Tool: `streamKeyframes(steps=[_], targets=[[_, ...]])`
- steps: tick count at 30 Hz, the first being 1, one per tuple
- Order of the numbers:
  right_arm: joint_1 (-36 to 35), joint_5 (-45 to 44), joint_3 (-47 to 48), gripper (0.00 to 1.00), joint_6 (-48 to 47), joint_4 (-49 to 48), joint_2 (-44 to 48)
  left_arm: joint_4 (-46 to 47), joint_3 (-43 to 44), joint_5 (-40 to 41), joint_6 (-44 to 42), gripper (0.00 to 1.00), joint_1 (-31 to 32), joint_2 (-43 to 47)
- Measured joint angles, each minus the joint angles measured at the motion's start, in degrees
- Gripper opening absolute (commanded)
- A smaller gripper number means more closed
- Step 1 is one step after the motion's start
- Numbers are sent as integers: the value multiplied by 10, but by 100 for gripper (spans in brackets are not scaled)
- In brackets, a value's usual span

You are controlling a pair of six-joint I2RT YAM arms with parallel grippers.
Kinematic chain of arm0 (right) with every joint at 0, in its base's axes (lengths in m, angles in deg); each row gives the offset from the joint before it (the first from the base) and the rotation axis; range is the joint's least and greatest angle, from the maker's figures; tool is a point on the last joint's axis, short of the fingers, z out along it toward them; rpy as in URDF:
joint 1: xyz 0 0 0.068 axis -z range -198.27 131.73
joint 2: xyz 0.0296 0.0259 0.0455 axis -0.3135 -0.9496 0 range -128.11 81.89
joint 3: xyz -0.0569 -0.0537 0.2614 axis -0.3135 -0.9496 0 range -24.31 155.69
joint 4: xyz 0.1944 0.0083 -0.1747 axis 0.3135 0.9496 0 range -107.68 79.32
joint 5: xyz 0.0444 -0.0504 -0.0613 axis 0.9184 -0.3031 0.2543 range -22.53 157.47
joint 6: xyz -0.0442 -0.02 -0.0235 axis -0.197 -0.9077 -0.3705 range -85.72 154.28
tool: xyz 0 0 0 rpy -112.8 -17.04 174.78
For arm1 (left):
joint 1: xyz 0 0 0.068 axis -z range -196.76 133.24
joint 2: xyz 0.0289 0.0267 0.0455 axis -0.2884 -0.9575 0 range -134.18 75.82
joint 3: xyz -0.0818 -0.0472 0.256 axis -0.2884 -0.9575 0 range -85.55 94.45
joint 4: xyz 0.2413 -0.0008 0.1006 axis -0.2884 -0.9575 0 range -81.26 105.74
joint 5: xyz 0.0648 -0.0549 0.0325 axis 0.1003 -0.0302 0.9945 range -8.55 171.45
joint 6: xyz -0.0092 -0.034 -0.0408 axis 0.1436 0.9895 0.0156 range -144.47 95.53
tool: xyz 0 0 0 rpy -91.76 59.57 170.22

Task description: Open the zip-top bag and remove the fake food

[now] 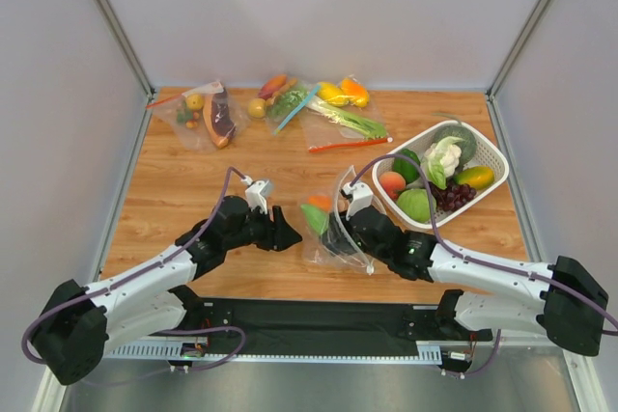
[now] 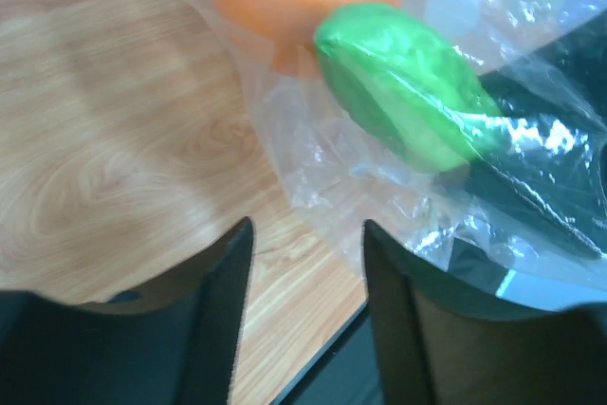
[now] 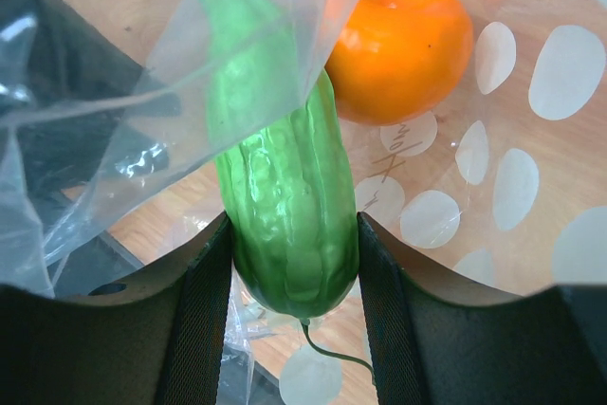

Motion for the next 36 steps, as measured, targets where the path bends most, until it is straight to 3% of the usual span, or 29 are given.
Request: streamKeyframes(steps=[5, 18, 19, 21, 22, 23, 28, 36], targets=[[0, -5, 0, 1, 5, 2, 15, 47, -40, -41, 45, 71, 0, 10], [0, -14, 0, 1, 17, -9, 23, 248, -86, -148, 177, 72, 2, -65], [0, -14, 0, 1, 18, -11, 23, 260, -86, -152, 183, 70, 5, -74], [0, -14, 0, 1, 19, -13, 23, 285, -86, -161, 197, 53, 10, -98], [0, -14, 0, 1, 19, -14, 23, 295, -86, -165, 202, 36, 13, -109], [0, -14, 0, 1, 19, -14, 23, 305, -86, -168, 208, 30, 14, -119], [0, -15, 0, 1, 19, -12, 15, 343, -88, -179, 222, 4, 17, -162], [-2, -17, 11, 1, 17, 24, 8, 334, -92, -158, 213, 0, 20, -167]])
